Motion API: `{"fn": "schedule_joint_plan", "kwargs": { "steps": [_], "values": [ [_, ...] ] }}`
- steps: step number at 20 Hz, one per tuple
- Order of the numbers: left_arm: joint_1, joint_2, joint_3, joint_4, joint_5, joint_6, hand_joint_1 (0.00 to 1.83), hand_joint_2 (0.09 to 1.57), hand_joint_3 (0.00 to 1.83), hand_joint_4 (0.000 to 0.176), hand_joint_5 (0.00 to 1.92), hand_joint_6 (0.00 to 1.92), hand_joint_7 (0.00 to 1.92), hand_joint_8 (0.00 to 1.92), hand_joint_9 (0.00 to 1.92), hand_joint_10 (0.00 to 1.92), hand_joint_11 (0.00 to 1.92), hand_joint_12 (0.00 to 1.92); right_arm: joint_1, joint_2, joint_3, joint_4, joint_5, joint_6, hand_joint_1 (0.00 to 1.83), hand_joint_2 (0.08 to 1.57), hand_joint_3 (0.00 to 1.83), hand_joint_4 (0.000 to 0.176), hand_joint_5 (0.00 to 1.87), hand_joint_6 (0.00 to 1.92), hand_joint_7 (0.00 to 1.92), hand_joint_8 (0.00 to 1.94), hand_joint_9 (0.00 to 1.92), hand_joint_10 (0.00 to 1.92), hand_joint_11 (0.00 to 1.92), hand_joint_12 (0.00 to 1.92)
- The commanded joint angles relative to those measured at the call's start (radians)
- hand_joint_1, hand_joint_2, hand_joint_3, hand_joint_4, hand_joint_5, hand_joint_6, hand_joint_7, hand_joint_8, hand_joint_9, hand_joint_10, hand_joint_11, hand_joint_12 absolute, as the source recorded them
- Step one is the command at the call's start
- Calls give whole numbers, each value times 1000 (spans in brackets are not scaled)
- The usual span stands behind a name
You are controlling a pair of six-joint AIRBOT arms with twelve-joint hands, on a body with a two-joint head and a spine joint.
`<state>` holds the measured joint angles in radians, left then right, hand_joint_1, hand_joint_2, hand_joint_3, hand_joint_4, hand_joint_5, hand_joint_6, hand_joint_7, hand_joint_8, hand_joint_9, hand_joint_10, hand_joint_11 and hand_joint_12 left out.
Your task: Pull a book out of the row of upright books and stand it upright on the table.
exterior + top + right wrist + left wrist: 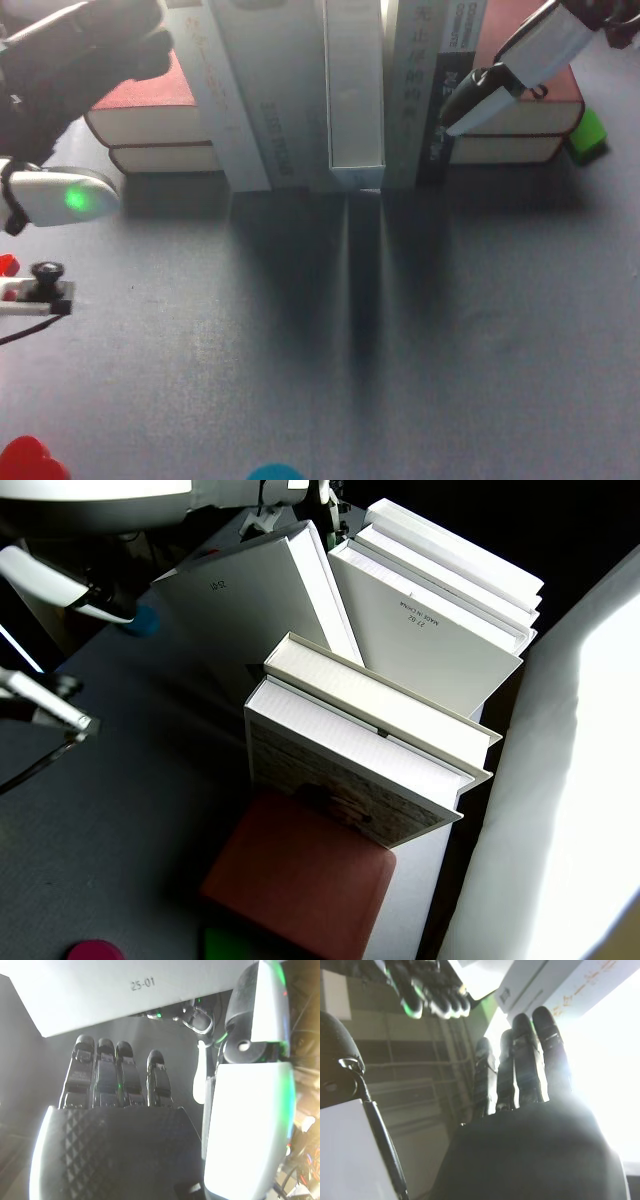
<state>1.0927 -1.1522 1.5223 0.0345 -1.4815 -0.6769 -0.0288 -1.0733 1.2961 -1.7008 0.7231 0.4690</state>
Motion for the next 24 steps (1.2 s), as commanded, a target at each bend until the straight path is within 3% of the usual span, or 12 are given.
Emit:
{"fn": "schedule_joint_plan", "kwargs": {
  "steps": [1,5,6,7,11,14,16,18,19,20,22,24],
  "values": [
    [1,14,-5,-56,-121,-10,1065,772,1,74,300,5,151,1,234,0,0,628,23,1,-1,67,-5,1,1122,858,17,176,0,0,0,0,0,0,0,0],
    [4,19,-11,-67,-140,-10,1053,795,2,64,275,0,117,0,213,0,0,602,3,-30,10,43,-5,1,1151,785,0,176,0,0,0,0,0,0,61,31],
    [4,18,-12,-68,-141,-10,1037,796,1,67,279,1,148,4,231,4,0,621,-12,-48,24,42,-5,3,1154,738,49,164,0,0,0,0,0,0,11,775],
    [4,14,-11,-68,-142,-10,1040,784,0,78,298,8,173,12,241,7,0,627,-31,-76,44,36,-4,14,1223,721,53,161,0,0,0,0,0,0,1,925],
    [0,10,-11,-67,-144,-10,1082,770,1,98,312,0,183,1,246,1,35,599,-54,-131,85,-27,0,62,1266,724,2,165,68,6,0,0,0,0,0,764],
    [0,8,-13,-67,-144,-10,1096,756,0,81,333,6,176,8,294,18,68,602,-62,-143,96,-37,-1,64,1322,757,9,95,197,37,0,0,0,0,0,668],
    [1,7,-14,-67,-145,-10,1074,775,3,66,320,0,262,9,323,11,53,588,-62,-145,97,-41,-1,67,1335,787,8,105,279,25,47,4,69,15,0,897],
    [2,4,-15,-67,-145,-10,1087,778,3,63,326,2,288,15,339,15,44,582,-63,-147,97,-61,1,98,1397,906,25,0,678,133,543,100,514,164,41,1363],
    [2,2,-15,-66,-145,-10,1075,790,0,59,345,1,311,2,359,5,66,546,-63,-149,98,-67,7,105,1386,1045,12,0,931,808,941,605,892,905,445,1394],
    [2,0,-15,-64,-145,-10,1078,797,1,60,353,2,307,0,344,0,54,530,-63,-151,98,-67,9,106,1355,1150,5,0,906,1153,851,946,775,1279,447,1501],
    [2,-5,-14,-64,-146,-10,1064,804,3,55,353,1,306,0,333,0,39,521,-63,-154,98,-58,10,106,1447,1186,6,0,827,1270,798,1094,778,1333,524,1726],
    [2,-7,-14,-64,-147,-10,1071,803,2,57,369,7,288,0,305,0,48,525,-62,-157,101,-45,12,106,1349,1200,0,0,817,1280,777,1173,740,1446,453,1565]
  ]
}}
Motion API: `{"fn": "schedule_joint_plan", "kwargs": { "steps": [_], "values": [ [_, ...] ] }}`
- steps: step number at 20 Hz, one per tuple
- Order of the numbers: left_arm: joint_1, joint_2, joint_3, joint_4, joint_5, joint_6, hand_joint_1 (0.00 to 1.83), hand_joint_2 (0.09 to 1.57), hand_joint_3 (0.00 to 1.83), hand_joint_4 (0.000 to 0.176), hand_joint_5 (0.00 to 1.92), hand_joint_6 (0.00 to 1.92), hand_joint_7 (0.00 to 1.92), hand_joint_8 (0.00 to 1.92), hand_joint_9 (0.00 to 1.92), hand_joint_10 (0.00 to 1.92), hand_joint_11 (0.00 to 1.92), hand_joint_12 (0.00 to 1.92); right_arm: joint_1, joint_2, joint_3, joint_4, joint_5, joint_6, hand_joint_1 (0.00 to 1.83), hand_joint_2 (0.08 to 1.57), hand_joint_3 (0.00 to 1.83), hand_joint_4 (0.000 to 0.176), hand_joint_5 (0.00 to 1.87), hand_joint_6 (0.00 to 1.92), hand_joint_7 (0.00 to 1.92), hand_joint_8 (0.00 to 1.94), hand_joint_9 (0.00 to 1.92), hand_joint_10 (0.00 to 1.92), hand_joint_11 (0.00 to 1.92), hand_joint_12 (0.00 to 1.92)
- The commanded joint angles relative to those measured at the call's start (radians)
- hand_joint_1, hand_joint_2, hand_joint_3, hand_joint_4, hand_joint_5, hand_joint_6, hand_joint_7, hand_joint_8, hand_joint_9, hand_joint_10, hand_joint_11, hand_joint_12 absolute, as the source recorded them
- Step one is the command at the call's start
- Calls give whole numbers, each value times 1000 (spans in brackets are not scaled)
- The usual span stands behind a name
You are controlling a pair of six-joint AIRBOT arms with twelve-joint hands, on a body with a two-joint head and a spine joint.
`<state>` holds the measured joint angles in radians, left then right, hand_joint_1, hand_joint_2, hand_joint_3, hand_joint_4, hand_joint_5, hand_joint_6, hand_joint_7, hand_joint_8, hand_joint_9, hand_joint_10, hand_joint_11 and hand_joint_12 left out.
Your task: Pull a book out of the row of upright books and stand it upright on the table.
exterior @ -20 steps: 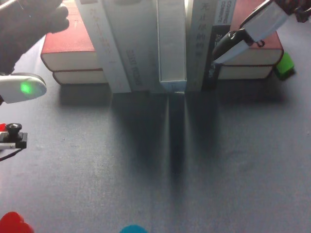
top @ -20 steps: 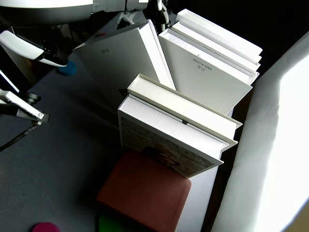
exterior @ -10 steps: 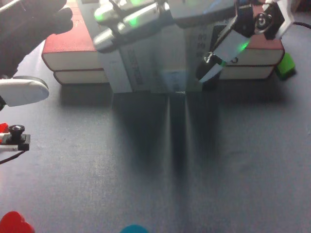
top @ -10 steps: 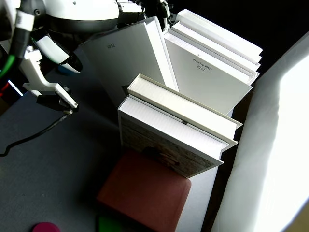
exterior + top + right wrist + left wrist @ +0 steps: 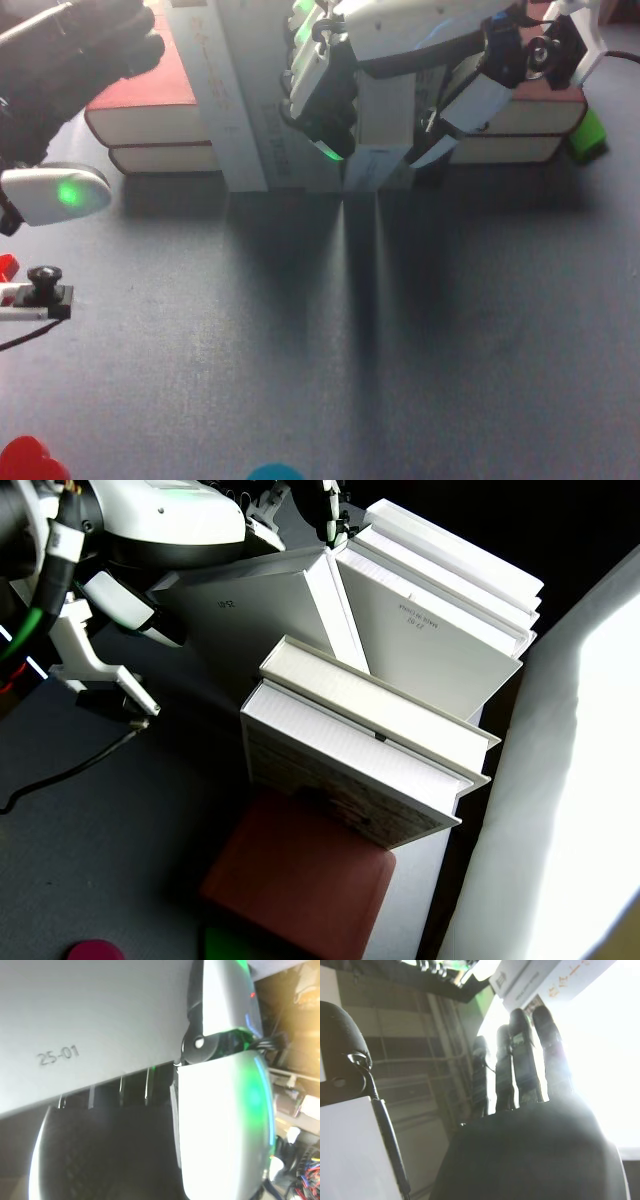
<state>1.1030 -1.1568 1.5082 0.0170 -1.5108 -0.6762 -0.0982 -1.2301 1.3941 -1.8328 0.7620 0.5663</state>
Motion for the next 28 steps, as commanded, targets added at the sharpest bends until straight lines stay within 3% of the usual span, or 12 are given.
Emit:
{"fn": "schedule_joint_plan", "kwargs": {
  "steps": [1,3,4,6,7,9,10,11,12,14,20,28],
  "values": [
    [-9,-2,0,-46,-119,-11,1046,803,2,53,365,4,277,0,307,1,65,529,7,-2,5,96,-22,9,1353,1177,0,0,853,1264,815,1076,795,1363,544,1490],
    [-8,-4,-1,-46,-120,-11,1033,780,0,63,371,0,273,1,313,0,85,477,7,-2,5,112,-15,9,1357,1164,0,0,851,1238,855,1029,836,1335,494,1536],
    [-6,-4,-2,-46,-122,-11,1037,784,2,48,369,0,276,2,331,7,94,476,7,0,5,134,-3,3,1361,1157,0,0,855,1215,861,1023,861,1320,546,1517],
    [-3,-5,-4,-46,-123,-11,1030,781,1,61,381,0,336,0,349,3,136,449,7,7,3,184,25,-3,1384,1099,0,0,923,958,1036,832,989,1199,617,1538],
    [-1,-6,-4,-47,-123,-11,1029,775,0,59,380,0,348,0,357,4,148,441,7,17,-2,214,46,-3,1383,1094,0,0,938,992,1087,755,938,1210,123,1529],
    [1,-6,-7,-48,-124,-11,1025,773,0,53,379,0,356,2,381,12,157,436,11,52,-26,270,82,-3,1359,1176,6,0,818,958,844,1207,833,1481,472,1717],
    [3,-5,-9,-49,-124,-11,1018,759,2,65,388,0,342,3,390,2,180,401,22,81,-48,293,98,-3,1251,1202,6,0,807,1008,839,1422,793,1415,539,1777],
    [6,-5,-11,-50,-125,-11,1021,769,7,54,382,0,330,0,376,0,173,387,31,106,-66,309,109,-3,1341,1183,0,0,955,687,793,1376,795,1561,529,1814],
    [9,-5,-13,-52,-127,-11,1010,767,5,75,372,0,296,0,352,0,171,379,37,128,-84,327,124,-3,1360,1177,0,0,964,630,801,1351,807,1579,529,1820],
    [17,-5,-17,-56,-130,-11,1015,763,2,65,374,1,320,11,355,3,187,374,56,179,-125,364,150,-14,1366,1168,0,0,1011,564,798,1341,809,1578,531,1815],
    [30,-6,-24,-62,-134,-11,998,747,0,68,368,0,344,8,349,0,168,372,72,253,-196,451,211,-53,1367,1167,0,0,1015,555,800,1338,811,1575,532,1813],
    [37,-12,-25,-66,-132,-11,988,721,0,51,330,0,319,0,352,0,156,392,-129,209,-170,708,282,-155,1367,1169,2,0,979,593,809,1334,816,1574,536,1810]
  ]
}}
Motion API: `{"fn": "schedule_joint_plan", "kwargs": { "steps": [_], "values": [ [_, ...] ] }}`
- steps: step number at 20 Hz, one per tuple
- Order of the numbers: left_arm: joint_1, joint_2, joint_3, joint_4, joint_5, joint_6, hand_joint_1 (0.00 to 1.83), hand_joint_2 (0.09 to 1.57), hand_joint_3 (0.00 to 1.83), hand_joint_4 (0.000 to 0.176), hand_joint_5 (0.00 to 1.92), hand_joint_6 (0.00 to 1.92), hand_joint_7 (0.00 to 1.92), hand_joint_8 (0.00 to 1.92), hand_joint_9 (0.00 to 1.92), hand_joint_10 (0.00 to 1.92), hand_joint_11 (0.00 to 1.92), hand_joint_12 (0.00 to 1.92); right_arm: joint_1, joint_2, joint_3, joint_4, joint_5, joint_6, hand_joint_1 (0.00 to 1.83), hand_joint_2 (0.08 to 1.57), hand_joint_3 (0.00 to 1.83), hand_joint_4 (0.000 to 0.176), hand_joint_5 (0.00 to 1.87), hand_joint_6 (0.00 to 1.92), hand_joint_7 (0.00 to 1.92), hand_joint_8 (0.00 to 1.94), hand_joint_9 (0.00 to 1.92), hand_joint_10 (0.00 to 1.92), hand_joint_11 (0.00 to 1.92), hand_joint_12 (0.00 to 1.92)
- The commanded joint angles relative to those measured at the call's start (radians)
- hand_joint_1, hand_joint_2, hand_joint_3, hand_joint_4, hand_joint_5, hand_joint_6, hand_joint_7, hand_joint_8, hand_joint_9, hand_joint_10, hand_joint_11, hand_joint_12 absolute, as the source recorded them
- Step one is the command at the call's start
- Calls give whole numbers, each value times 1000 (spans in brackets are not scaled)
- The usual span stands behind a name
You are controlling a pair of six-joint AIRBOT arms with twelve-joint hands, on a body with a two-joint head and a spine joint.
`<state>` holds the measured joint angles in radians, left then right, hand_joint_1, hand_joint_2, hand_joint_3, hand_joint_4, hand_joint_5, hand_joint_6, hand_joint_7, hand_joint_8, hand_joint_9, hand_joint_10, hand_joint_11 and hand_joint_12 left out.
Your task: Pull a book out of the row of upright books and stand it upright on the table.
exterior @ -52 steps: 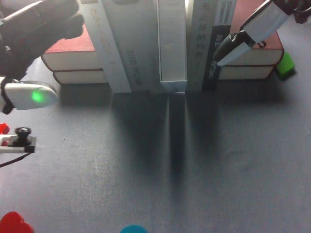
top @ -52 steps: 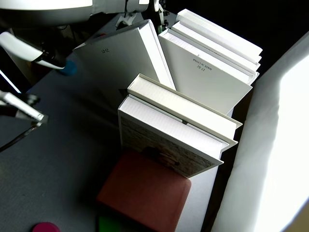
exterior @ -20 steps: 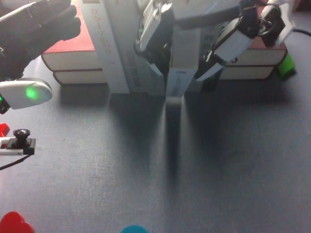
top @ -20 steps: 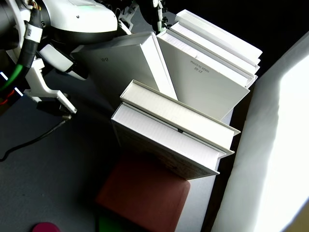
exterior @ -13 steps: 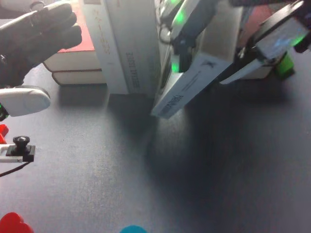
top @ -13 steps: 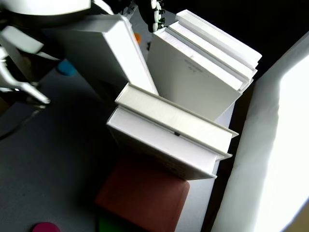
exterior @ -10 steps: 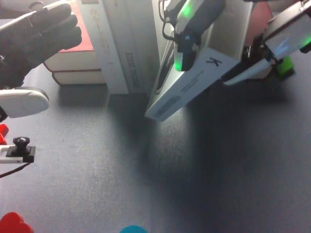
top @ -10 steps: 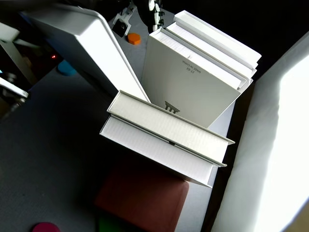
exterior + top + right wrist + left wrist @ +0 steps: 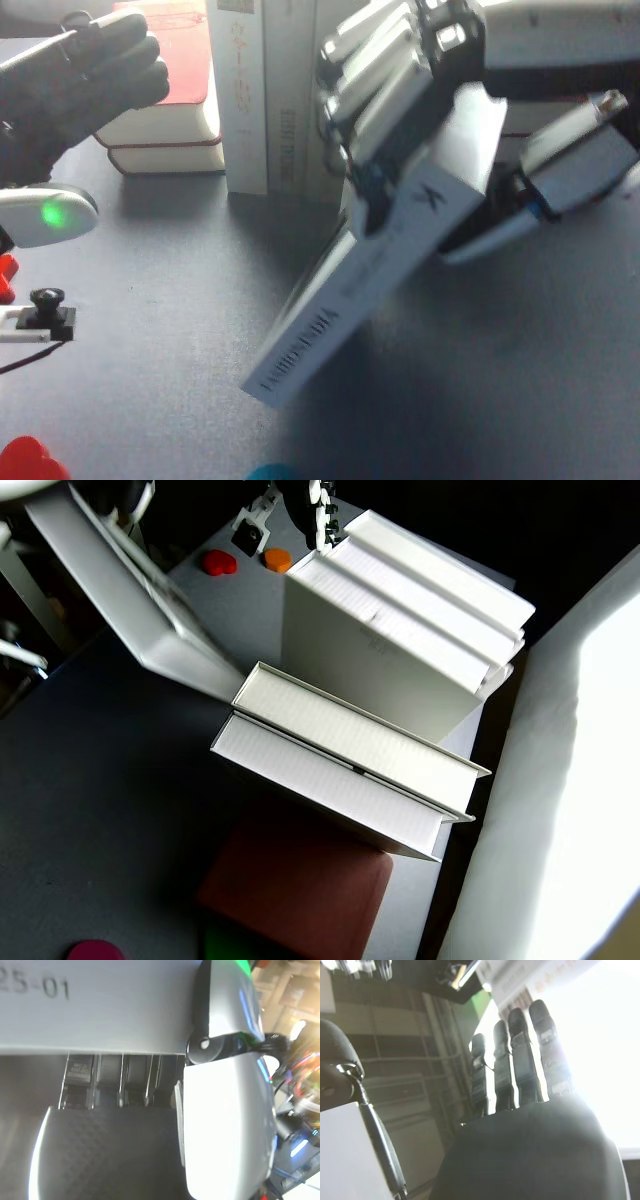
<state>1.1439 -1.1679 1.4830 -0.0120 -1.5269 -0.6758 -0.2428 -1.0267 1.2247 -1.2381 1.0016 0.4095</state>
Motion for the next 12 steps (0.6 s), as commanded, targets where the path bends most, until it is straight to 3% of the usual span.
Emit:
{"fn": "schedule_joint_plan", "kwargs": {
  "steps": [1,4,5,9,12],
  "values": [
    [-3,-1,0,-37,-117,-11,997,710,0,49,332,1,319,0,367,5,162,400,-3,-9,13,136,47,-8,1367,1167,0,0,1016,555,800,1337,812,1574,533,1813],
    [-3,-4,3,-37,-115,-11,1005,705,0,50,328,3,324,9,359,2,147,405,-29,-55,62,168,47,-9,1367,1167,0,0,1015,555,800,1338,811,1575,532,1813],
    [-3,-4,3,-37,-115,-11,1007,708,0,60,333,4,343,14,362,3,149,410,-31,-64,74,174,45,-9,1367,1168,2,0,986,586,807,1335,815,1574,536,1810],
    [-4,-11,5,-37,-115,-11,1011,716,0,58,334,0,348,0,367,4,135,490,-45,-107,117,181,28,3,1367,1169,2,0,979,593,809,1334,816,1574,536,1809],
    [-3,-15,8,-37,-114,-11,1001,724,4,58,335,6,342,6,357,3,121,494,-114,-153,158,225,36,14,1367,1169,2,0,979,593,809,1334,816,1574,536,1810]
  ]
}}
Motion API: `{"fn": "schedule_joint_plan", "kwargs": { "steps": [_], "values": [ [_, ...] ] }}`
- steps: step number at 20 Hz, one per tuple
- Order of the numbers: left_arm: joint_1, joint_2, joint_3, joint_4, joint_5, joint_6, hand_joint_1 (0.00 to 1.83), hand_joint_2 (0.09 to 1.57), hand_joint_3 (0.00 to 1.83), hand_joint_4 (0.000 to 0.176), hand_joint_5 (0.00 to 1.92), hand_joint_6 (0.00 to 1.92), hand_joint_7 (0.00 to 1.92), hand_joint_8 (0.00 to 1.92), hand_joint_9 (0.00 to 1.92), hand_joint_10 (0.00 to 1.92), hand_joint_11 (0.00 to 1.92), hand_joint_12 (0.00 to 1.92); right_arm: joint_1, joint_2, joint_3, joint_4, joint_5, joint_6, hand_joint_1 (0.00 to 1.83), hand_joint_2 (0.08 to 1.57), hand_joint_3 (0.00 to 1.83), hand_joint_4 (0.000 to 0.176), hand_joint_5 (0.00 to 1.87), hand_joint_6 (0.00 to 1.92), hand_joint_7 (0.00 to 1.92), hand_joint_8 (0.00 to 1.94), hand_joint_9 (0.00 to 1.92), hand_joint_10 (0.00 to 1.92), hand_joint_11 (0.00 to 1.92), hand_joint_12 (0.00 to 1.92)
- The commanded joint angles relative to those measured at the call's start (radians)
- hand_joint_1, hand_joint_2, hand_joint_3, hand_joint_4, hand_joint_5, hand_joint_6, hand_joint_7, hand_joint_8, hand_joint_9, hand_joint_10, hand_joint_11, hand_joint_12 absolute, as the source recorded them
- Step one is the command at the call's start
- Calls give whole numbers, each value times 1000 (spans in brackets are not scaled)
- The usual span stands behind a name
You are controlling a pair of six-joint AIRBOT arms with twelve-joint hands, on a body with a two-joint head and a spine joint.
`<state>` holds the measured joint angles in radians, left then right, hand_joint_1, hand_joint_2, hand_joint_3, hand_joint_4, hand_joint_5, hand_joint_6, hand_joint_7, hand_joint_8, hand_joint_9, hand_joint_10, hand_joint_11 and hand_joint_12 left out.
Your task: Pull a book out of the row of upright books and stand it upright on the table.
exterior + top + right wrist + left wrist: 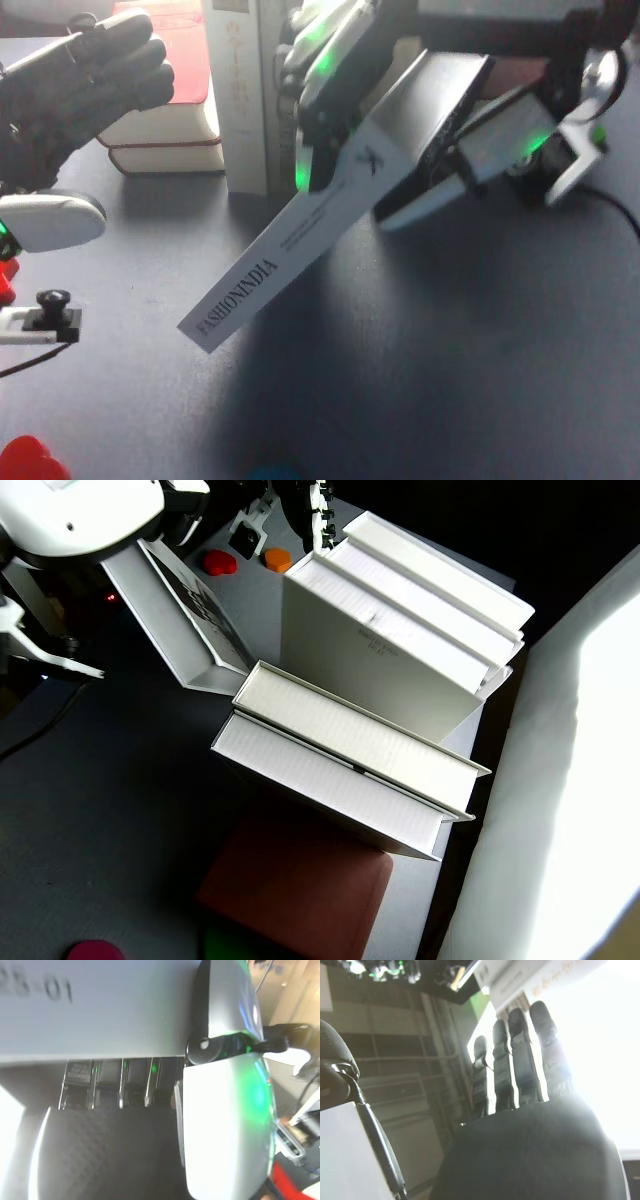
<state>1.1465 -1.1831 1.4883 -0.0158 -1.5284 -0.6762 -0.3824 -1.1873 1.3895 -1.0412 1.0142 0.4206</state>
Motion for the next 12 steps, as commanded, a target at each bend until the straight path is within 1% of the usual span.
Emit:
{"fn": "schedule_joint_plan", "kwargs": {
  "steps": [1,2,3,4,5,6,7,8,9,10,11,12],
  "values": [
    [0,-4,2,-31,-106,-11,1040,745,12,49,339,6,340,4,349,0,85,481,-16,-8,12,61,40,5,1367,1167,0,0,1016,555,800,1337,812,1574,533,1813],
    [3,-7,1,-31,-105,-11,1061,753,12,60,349,9,351,8,364,7,79,482,-30,-12,20,73,45,7,1467,1128,10,0,908,868,946,1006,909,1253,653,1707],
    [6,-9,-1,-32,-108,-11,1065,751,10,69,355,11,350,6,371,9,84,484,-42,-14,27,79,47,7,1378,1136,3,0,866,1008,962,1029,889,1282,729,1513],
    [6,-8,-2,-32,-111,-11,1058,753,2,64,373,2,359,1,375,4,80,504,-47,-18,31,79,47,7,1255,1139,2,0,920,951,953,1166,825,1208,686,1630],
    [6,-7,-1,-33,-115,-11,1079,767,5,63,385,4,375,6,375,2,67,505,-55,-21,31,77,46,11,1242,1169,2,0,927,835,867,1400,821,1451,785,1785],
    [6,-7,-1,-32,-115,-11,1087,772,6,55,391,5,381,7,386,6,72,510,-59,-21,30,73,46,13,1229,1201,1,0,854,917,824,1500,807,1546,786,1846],
    [6,-7,0,-32,-113,-11,1089,774,2,48,390,2,388,3,413,4,61,587,-60,-21,31,68,46,13,1332,1185,0,0,888,865,810,1340,808,1547,689,1760],
    [6,-7,1,-32,-113,-11,1086,797,0,36,376,2,389,0,405,5,11,684,-60,-21,32,62,46,13,1341,1207,1,0,943,807,694,1434,722,1644,636,1768],
    [6,-7,1,-32,-113,-11,1082,798,0,36,373,1,384,0,398,2,1,717,-60,-21,32,59,46,13,1345,1201,7,0,806,1162,746,1277,774,1488,659,1577],
    [6,-8,0,-33,-113,-11,1087,795,0,38,366,0,386,2,398,2,0,722,-60,-17,26,51,46,13,1333,1216,2,0,686,1285,761,1279,822,1448,714,1434],
    [7,-8,0,-33,-113,-11,1078,795,0,37,368,2,388,2,398,2,4,726,-60,-15,21,40,45,12,1272,1189,0,0,405,837,482,716,429,927,362,1406],
    [8,-9,0,-33,-112,-11,1075,801,0,37,367,1,385,1,399,2,3,726,-60,-8,13,36,42,3,1055,1177,0,0,110,510,201,284,141,518,72,1242]
  ]
}}
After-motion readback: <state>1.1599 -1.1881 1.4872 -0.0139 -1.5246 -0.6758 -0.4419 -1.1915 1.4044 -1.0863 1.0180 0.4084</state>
